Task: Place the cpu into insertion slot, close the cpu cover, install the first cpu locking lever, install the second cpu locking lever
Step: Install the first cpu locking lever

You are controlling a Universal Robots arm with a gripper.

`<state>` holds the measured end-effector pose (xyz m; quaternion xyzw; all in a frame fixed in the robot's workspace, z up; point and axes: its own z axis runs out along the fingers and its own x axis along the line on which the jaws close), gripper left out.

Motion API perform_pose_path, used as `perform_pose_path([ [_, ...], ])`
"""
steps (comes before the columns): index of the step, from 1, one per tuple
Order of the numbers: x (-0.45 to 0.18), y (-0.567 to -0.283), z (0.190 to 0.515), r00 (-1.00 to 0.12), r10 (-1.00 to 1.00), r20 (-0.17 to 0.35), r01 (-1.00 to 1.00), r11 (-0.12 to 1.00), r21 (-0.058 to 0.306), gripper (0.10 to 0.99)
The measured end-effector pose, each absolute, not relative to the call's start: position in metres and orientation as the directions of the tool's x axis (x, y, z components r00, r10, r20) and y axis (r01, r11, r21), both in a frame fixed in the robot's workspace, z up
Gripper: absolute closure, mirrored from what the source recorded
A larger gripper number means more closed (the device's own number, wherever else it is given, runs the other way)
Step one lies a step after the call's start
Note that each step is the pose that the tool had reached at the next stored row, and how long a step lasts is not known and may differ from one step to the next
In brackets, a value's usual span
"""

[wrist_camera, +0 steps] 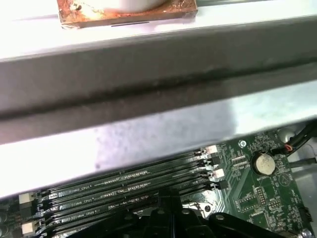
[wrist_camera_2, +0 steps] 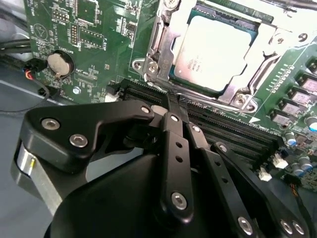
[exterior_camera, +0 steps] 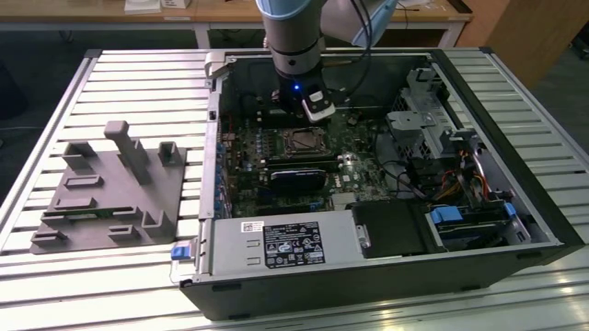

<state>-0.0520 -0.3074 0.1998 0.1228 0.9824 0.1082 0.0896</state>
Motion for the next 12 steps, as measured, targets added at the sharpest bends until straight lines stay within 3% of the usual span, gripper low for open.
perform_pose_path([
  [12, -0.0518, -0.3074, 0.2080, -0.953, 0.262, -0.149, 0.224, 0.946, 0.235, 0.980],
])
